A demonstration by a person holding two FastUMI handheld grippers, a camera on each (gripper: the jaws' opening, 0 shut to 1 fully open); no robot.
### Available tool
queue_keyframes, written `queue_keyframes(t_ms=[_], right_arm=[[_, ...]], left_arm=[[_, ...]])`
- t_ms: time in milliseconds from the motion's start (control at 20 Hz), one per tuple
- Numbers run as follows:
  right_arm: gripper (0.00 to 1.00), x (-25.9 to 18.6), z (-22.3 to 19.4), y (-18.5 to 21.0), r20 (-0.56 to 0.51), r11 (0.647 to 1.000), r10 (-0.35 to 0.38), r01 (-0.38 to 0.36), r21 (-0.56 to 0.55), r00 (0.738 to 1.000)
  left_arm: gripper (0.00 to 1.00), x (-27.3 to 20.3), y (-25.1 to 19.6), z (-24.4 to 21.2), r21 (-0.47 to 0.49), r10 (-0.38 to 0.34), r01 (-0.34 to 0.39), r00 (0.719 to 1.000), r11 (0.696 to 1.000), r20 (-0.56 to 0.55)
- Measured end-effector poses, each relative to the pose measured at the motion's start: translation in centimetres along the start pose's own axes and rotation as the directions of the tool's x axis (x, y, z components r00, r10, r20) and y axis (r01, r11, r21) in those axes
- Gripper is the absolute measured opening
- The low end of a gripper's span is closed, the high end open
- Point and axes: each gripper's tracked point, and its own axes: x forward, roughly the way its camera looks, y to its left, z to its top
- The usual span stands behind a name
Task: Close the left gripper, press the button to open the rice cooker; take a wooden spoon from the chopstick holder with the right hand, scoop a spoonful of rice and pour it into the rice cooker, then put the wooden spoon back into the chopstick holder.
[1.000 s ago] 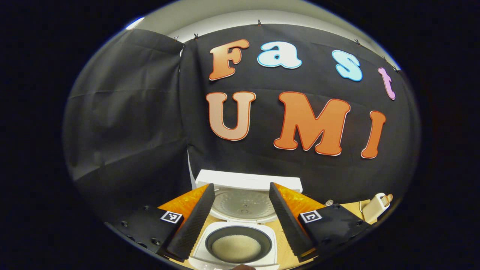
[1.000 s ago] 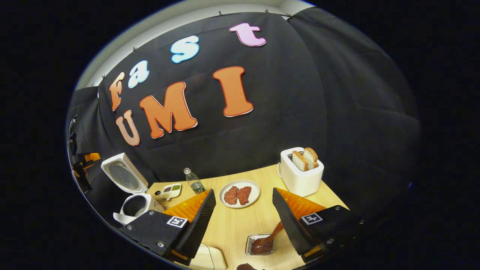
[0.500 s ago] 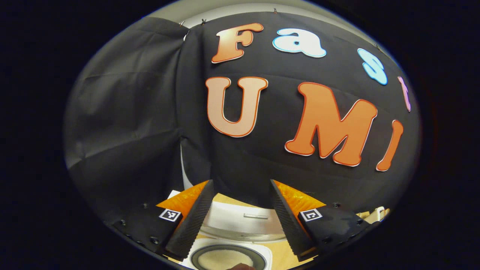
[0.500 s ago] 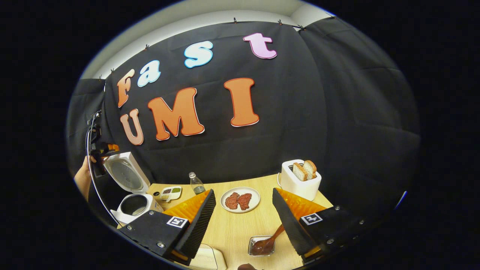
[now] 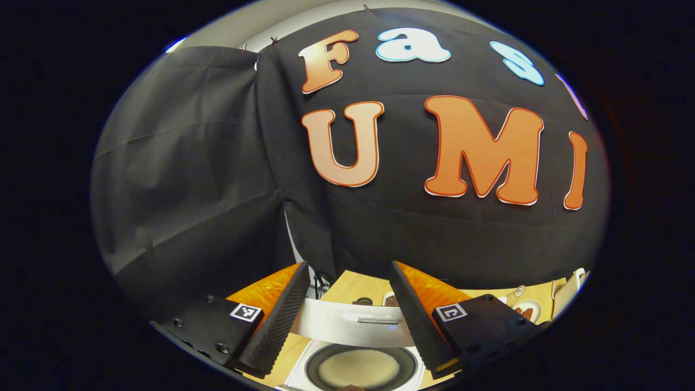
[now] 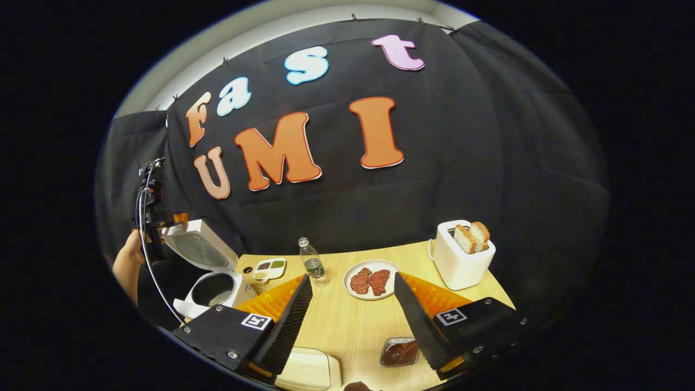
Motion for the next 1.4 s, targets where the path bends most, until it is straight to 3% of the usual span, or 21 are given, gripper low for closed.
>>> queue_keyframes(t_ms=[150, 300, 350, 500, 550, 650, 700, 750, 800, 900, 1150, 1300, 1400], right_arm=[[0.94, 0.8, 0.1, 2.2, -0.007, 0.998, 0.064, -0.064, -0.014, 0.998], [0.94, 1.3, -0.4, 3.2, -0.015, 0.994, 0.105, -0.105, -0.032, 0.994], [0.94, 1.3, -0.6, 3.3, -0.02, 0.993, 0.113, -0.113, -0.036, 0.993], [0.94, 1.5, -1.2, 3.9, -0.03, 0.99, 0.136, -0.137, -0.036, 0.99], [0.94, 1.5, -1.2, 4.2, -0.032, 0.989, 0.146, -0.147, -0.035, 0.989], [0.94, 1.4, -1.5, 4.7, -0.04, 0.986, 0.163, -0.164, -0.026, 0.986], [0.94, 1.4, -1.8, 4.9, -0.047, 0.985, 0.167, -0.168, -0.026, 0.985], [0.94, 1.4, -2.1, 4.8, -0.051, 0.985, 0.167, -0.168, -0.026, 0.985], [0.94, 1.2, -2.3, 4.8, -0.053, 0.985, 0.17, -0.172, -0.025, 0.984], [0.94, 1.2, -2.6, 5.0, -0.057, 0.983, 0.179, -0.18, -0.019, 0.982], [0.94, 1.7, -2.9, 5.6, -0.067, 0.98, 0.198, -0.2, -0.021, 0.978], [0.94, 2.0, -2.3, 6.3, -0.064, 0.976, 0.212, -0.215, -0.037, 0.975], [0.94, 1.8, -1.5, 6.8, -0.032, 0.974, 0.218, -0.22, -0.06, 0.975]], left_arm=[[0.99, -2.4, 0.6, -5.2, 0.032, 0.028, -0.024, 0.991, 0.999, -0.134], [0.99, -4.7, -0.2, -13.3, 0.05, -0.006, 0.024, 0.944, 0.998, -0.33], [0.99, -5.1, -0.3, -14.5, 0.048, -0.021, 0.039, 0.939, 0.998, -0.343], [0.99, -6.1, -0.5, -19.0, -0.023, -0.073, 0.07, 0.875, 0.997, -0.479], [0.99, -6.2, -0.6, -20.3, -0.034, -0.081, 0.074, 0.843, 0.997, -0.532], [1.0, -6.8, -0.8, -23.5, -0.055, -0.089, 0.069, 0.747, 0.996, -0.659], [0.99, -5.5, -0.7, -22.8, -0.048, -0.094, 0.082, 0.775, 0.995, -0.625], [0.99, -5.2, -0.9, -24.1, -0.039, -0.1, 0.1, 0.733, 0.994, -0.672], [0.99, -5.6, -0.8, -23.4, -0.038, -0.099, 0.098, 0.751, 0.994, -0.652], [1.0, -6.1, -0.8, -23.0, -0.044, -0.099, 0.092, 0.759, 0.995, -0.643], [1.0, -6.4, -0.9, -22.3, -0.046, -0.086, 0.073, 0.858, 0.996, -0.507], [1.0, -7.0, -1.6, -18.1, -0.065, -0.096, 0.078, 0.933, 0.995, -0.347], [1.0, -8.3, -1.5, -15.1, -0.039, -0.089, 0.082, 0.966, 0.996, -0.244]])
